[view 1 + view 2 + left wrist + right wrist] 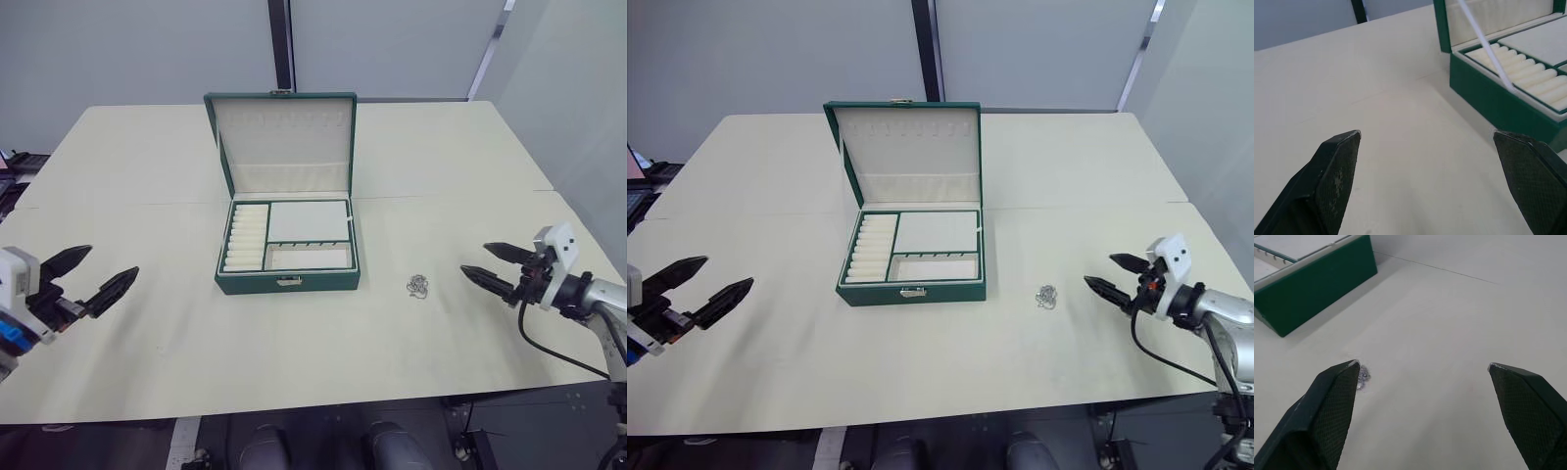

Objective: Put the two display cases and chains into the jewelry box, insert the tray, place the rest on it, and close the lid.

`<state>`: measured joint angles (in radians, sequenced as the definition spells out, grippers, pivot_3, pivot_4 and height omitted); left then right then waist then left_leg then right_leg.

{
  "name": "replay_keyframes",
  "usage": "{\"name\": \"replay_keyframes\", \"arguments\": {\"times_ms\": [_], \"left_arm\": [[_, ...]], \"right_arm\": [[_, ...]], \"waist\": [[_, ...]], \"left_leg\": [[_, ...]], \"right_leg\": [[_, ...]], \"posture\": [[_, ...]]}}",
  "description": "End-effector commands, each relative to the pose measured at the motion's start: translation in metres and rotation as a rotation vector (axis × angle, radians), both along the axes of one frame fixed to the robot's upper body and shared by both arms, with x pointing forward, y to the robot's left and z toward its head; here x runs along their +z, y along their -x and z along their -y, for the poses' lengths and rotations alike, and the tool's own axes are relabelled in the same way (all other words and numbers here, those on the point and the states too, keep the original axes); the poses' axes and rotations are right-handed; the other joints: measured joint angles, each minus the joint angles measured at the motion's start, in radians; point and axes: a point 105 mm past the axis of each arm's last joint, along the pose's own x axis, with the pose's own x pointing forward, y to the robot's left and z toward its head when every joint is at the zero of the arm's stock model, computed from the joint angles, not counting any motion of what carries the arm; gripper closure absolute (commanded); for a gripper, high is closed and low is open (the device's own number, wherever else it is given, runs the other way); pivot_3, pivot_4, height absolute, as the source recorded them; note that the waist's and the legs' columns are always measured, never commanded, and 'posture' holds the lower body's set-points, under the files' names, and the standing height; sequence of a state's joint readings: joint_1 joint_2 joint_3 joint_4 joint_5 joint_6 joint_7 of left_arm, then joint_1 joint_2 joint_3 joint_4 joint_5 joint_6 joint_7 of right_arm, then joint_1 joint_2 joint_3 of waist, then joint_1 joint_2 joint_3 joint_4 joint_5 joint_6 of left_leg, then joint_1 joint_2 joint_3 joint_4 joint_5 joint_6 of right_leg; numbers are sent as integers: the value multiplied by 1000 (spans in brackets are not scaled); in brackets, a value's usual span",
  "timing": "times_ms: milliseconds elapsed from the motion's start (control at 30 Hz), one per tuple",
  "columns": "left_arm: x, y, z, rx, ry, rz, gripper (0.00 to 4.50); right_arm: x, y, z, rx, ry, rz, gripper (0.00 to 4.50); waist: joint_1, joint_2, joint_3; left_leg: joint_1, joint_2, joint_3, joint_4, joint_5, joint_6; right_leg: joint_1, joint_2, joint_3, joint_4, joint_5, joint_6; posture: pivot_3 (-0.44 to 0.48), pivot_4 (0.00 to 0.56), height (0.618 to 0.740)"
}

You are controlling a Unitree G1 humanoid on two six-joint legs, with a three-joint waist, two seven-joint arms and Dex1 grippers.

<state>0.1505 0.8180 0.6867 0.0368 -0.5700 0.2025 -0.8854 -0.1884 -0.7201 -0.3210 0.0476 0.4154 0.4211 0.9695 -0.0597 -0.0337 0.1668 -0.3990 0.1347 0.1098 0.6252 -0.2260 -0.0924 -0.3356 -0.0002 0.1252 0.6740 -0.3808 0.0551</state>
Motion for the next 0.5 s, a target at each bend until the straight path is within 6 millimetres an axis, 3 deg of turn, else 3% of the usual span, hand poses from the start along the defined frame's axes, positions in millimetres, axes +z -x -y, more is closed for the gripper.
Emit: {"name": "replay_keyframes", "arguments": {"times_ms": [33, 233, 500], "left_arm": [[12, 5, -8, 34, -25, 61, 0], [9, 9, -7, 37, -25, 58, 0], [9, 8, 5, 2, -17, 56, 0]], "right_arm": [[12, 2, 11, -34, 16, 58, 44], [6, 3, 16, -33, 37, 41, 44], [13, 3, 14, -1, 40, 48, 44]], "waist": [[1, 0, 0], [3, 0, 0], [3, 0, 0]], "left_leg": [[0, 0, 0, 0, 0, 0], [0, 0, 0, 0, 0, 0], [0, 0, 0, 1, 0, 0]], "right_leg": [[0, 0, 0, 0, 0, 0], [1, 0, 0, 0, 0, 0], [1, 0, -1, 0, 0, 0]], "posture": [[0, 150, 740], [0, 150, 740], [0, 150, 740]]}}
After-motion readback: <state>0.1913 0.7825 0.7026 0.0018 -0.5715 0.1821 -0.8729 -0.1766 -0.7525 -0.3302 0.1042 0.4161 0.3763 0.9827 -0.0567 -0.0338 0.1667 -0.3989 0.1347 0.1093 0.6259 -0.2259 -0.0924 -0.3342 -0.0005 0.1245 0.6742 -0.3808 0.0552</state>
